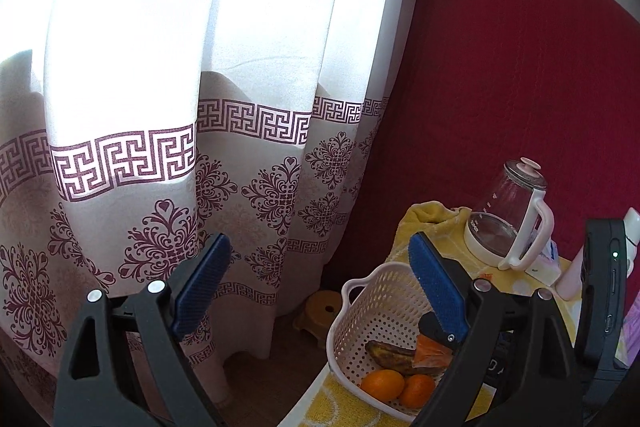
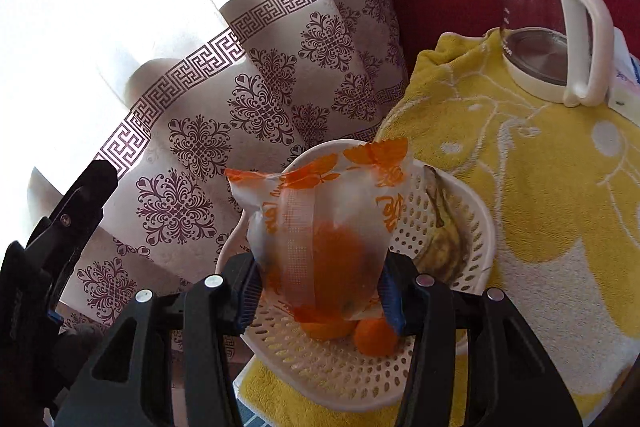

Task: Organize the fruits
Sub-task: 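Carry the plastic bag of oranges into the basket and open the right tool, then move the right tool to an orange on the towel and grasp it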

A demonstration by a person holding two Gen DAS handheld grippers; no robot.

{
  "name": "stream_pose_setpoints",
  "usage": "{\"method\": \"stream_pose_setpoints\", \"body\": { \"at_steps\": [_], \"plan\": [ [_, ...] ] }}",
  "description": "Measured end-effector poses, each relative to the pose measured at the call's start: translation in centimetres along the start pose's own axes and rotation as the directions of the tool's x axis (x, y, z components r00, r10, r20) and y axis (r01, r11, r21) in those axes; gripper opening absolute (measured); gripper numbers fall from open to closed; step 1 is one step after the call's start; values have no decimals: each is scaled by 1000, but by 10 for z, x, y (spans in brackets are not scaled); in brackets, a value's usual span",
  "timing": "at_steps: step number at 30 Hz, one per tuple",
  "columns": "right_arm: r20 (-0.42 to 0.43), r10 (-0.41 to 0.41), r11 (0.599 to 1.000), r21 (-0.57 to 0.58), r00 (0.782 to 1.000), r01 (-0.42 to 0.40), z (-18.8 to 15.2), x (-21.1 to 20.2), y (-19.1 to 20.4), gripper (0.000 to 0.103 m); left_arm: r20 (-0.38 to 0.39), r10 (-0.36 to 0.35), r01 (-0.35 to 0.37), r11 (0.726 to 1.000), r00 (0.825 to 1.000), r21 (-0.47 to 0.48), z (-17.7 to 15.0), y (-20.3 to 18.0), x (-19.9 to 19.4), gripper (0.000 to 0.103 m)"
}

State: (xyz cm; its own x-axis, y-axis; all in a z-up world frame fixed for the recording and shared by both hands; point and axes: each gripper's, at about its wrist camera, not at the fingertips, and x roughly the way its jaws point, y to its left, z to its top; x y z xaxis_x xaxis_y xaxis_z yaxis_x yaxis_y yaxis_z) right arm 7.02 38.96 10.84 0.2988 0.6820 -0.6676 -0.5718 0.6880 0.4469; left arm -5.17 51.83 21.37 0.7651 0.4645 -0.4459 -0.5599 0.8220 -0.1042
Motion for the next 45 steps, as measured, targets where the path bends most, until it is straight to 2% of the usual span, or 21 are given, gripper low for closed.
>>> {"method": "stream_pose_setpoints", "body": {
  "at_steps": [3,14,26,34,40,45],
  "plan": [
    [-18,14,1000,14,1000,-13,2,12,0,60,-6,-2,2,1000,1000,1,-1,0,3,92],
    [76,-1,999,42,997,-3,-5,-28,-20,60,-5,-16,16,1000,1000,9,-2,-4,2,92],
    [103,-89,994,70,991,82,-50,-51,-37,61,11,-51,50,998,999,27,-3,-16,-9,93],
    [117,-145,981,147,983,127,-75,-76,-74,61,16,-79,78,995,997,62,-7,-32,-15,94],
    [155,-206,965,196,966,175,-93,-109,-101,61,12,-96,95,991,995,90,-12,-44,-18,94],
    [202,-311,938,223,929,266,-115,-146,-128,61,10,-114,113,987,993,117,-16,-54,-20,94]
  ]
}}
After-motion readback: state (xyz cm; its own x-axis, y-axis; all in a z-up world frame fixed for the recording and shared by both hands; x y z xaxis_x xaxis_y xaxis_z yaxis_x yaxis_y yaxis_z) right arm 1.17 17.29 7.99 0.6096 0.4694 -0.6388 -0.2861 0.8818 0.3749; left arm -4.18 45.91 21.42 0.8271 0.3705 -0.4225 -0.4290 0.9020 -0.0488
